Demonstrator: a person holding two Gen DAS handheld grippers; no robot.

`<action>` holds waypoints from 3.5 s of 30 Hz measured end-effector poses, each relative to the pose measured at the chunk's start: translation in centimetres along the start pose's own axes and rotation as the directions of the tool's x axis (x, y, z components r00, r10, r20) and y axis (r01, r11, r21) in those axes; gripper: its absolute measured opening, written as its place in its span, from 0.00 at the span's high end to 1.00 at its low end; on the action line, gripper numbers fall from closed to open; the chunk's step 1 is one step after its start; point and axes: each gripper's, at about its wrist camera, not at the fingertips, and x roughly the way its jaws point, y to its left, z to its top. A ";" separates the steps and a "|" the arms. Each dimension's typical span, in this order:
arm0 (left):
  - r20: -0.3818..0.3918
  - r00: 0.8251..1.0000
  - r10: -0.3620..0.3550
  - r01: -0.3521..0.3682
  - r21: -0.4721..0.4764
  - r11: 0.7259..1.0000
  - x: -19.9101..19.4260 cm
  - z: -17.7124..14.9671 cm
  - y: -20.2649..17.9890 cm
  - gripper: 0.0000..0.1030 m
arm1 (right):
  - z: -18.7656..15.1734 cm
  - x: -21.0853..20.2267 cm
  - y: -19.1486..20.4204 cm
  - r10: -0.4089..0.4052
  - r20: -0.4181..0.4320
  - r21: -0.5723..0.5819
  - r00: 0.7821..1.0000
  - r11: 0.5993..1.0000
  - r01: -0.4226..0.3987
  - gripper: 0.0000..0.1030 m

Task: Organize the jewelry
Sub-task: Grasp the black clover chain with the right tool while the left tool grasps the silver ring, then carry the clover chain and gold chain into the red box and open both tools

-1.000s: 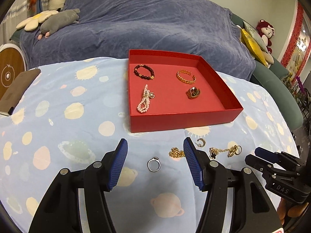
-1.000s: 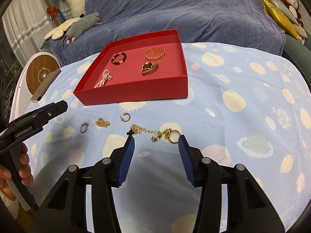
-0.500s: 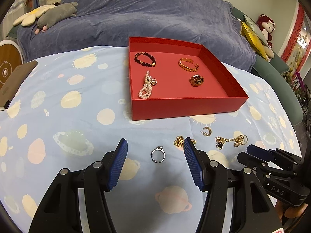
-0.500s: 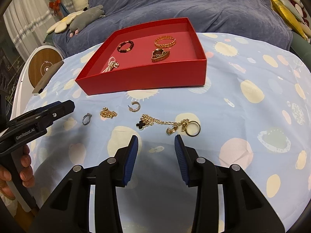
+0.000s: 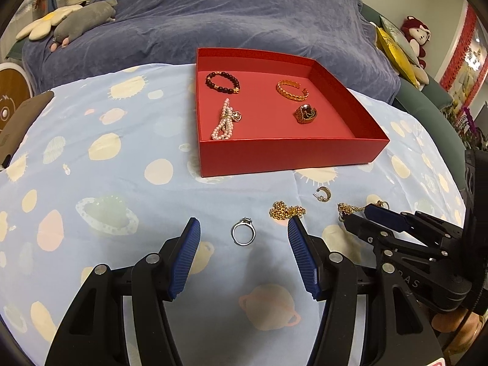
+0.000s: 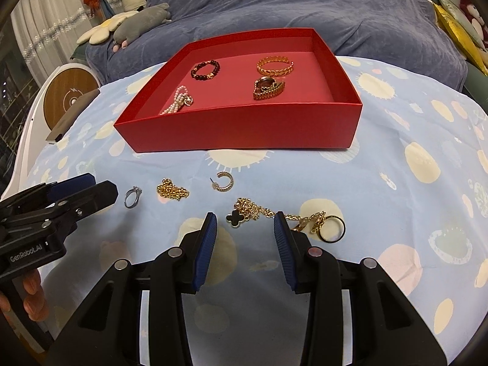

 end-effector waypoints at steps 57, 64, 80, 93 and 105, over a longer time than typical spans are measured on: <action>0.053 0.994 -0.094 0.087 0.119 0.989 1.7 2.1 -4.7 0.95 | 3.2 -5.7 -2.3 0.016 0.156 0.060 0.988 0.998 -0.026 0.85; 0.145 0.984 -0.105 0.097 0.062 0.993 -1.5 4.8 -3.0 0.98 | 5.6 -7.8 -2.0 0.032 0.229 0.076 0.973 0.996 -0.051 0.85; 0.289 0.948 -0.131 0.134 0.007 0.991 -4.9 12.4 -2.3 0.98 | 14.6 -11.7 -0.9 0.070 0.402 0.132 0.913 0.982 -0.134 0.84; 0.173 0.977 -0.126 0.128 -0.001 0.992 1.3 13.8 -2.0 0.98 | 14.4 -4.8 -2.7 0.030 0.256 0.189 0.966 0.979 -0.081 0.84; 0.140 0.986 -0.086 0.095 -0.061 0.994 2.4 12.9 -0.9 0.65 | 13.3 -3.5 -3.6 0.009 0.225 0.210 0.974 0.976 -0.058 0.71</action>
